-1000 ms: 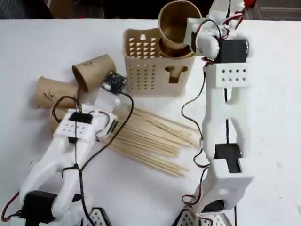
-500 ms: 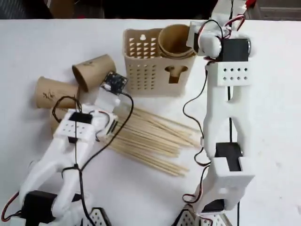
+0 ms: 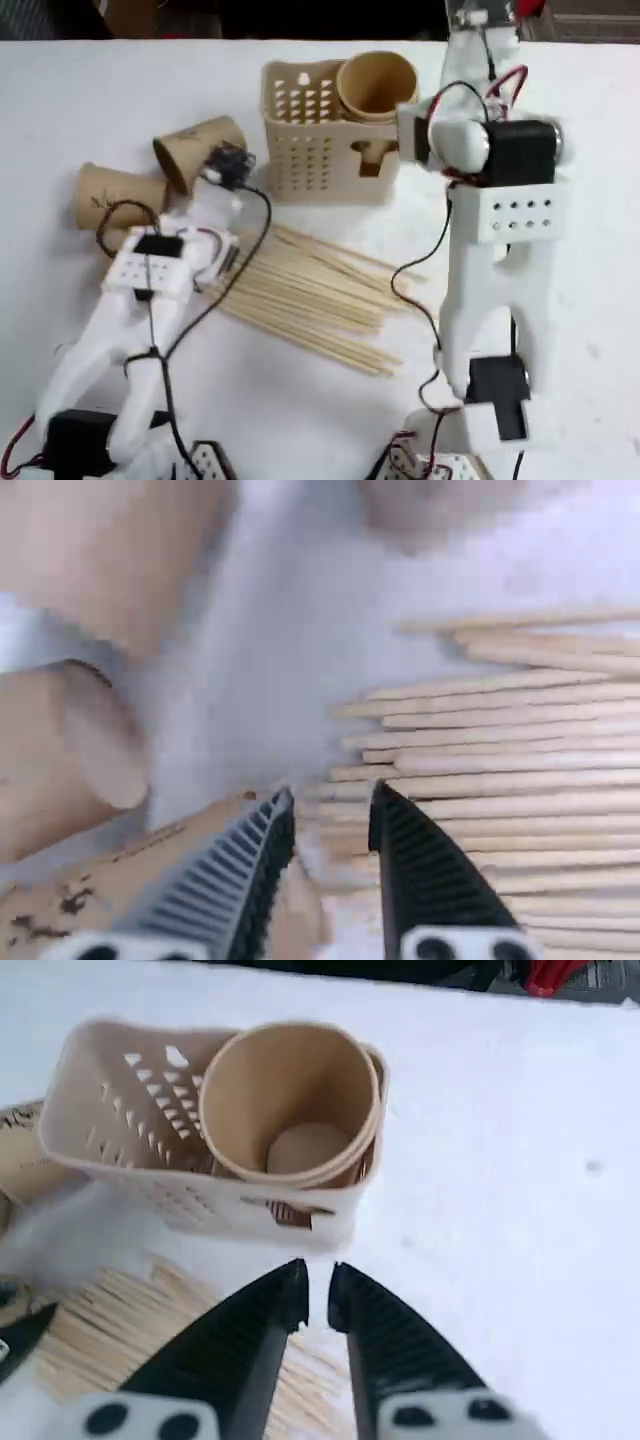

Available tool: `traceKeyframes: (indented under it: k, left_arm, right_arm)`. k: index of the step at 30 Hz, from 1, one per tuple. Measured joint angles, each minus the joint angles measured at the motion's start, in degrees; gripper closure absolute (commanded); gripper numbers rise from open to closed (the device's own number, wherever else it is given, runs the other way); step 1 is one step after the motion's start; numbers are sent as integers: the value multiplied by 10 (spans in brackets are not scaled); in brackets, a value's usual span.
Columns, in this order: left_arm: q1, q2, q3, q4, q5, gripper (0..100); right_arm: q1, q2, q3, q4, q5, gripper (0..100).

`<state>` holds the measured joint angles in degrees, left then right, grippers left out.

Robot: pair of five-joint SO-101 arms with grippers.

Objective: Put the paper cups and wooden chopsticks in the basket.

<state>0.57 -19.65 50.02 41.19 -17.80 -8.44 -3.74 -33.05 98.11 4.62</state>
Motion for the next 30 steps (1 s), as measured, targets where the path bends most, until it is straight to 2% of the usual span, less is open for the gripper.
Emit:
traceKeyframes:
  k: [5,9,14,18,21,25,27,30]
  left_arm:
    - [-38,0,-96,102,0,860]
    - [-84,0,-211,195,0,823]
    - [-168,0,-362,274,0,793]
    - [-245,0,-420,285,0,788]
    - [-287,33,-435,265,0,788]
    - [-309,137,-480,249,0,765]
    - [-315,209,-527,251,8,744]
    - [-316,316,-626,289,25,731]
  right_arm:
    - [4,-94,229,-50,37,981]
    - [11,-194,460,-166,88,978]
    - [55,-314,738,-303,159,977]
    - [105,-403,886,-337,232,978]
    - [155,-471,970,-354,260,978]
    - [210,-591,1073,-361,272,978]
    - [214,-657,1121,-361,275,978]
    - [220,-757,1175,-344,295,978]
